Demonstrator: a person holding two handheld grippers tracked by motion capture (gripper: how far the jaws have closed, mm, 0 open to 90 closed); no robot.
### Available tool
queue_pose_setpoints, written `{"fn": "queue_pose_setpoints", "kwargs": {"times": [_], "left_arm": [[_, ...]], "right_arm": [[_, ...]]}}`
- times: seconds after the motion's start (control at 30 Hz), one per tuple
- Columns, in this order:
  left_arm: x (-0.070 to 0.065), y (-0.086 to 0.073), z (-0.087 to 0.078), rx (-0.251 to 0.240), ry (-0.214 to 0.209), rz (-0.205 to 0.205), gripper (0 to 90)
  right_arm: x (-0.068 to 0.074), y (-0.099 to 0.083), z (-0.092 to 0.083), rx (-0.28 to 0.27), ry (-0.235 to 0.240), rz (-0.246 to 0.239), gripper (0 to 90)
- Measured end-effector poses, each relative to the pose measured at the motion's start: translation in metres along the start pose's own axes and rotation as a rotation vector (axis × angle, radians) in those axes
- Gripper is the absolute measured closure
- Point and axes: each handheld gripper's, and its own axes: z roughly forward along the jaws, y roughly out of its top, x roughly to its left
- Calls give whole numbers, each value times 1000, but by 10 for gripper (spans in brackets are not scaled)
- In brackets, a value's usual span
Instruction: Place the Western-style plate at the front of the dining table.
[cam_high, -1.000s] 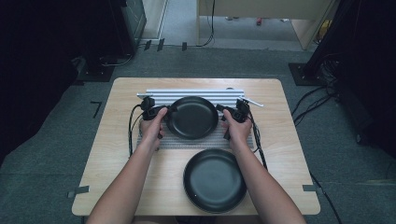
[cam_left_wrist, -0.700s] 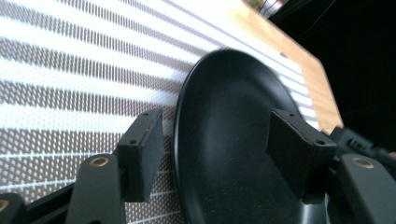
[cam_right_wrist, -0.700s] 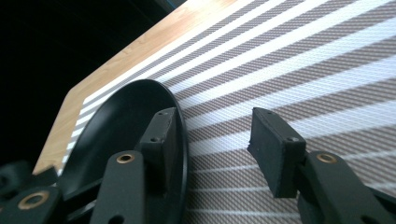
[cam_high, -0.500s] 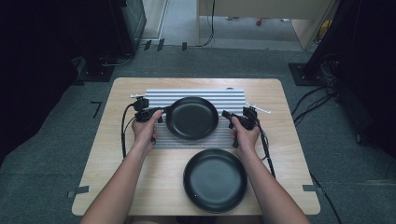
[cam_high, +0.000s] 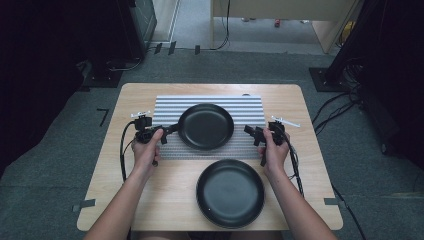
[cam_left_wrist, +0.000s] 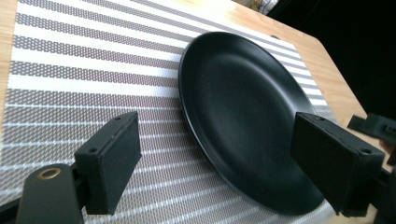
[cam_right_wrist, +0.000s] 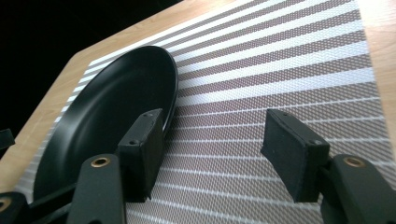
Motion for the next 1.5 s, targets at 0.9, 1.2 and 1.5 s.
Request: {"fn": "queue_pose_setpoints", "kwargs": {"times": [0.9,1.2,1.5], "left_arm": [[9,-60,-85,-59,39,51,158],[19,-75,-102,-70,69,40,158],[31,-88,-122,-80,106,32,158]], "right_arm": [[-27,-24,-93,-51,7,-112,331],[-38,-37,-118,-45,-12,-145,326],[-51,-50,-140,-42,-31,-166,321]]}}
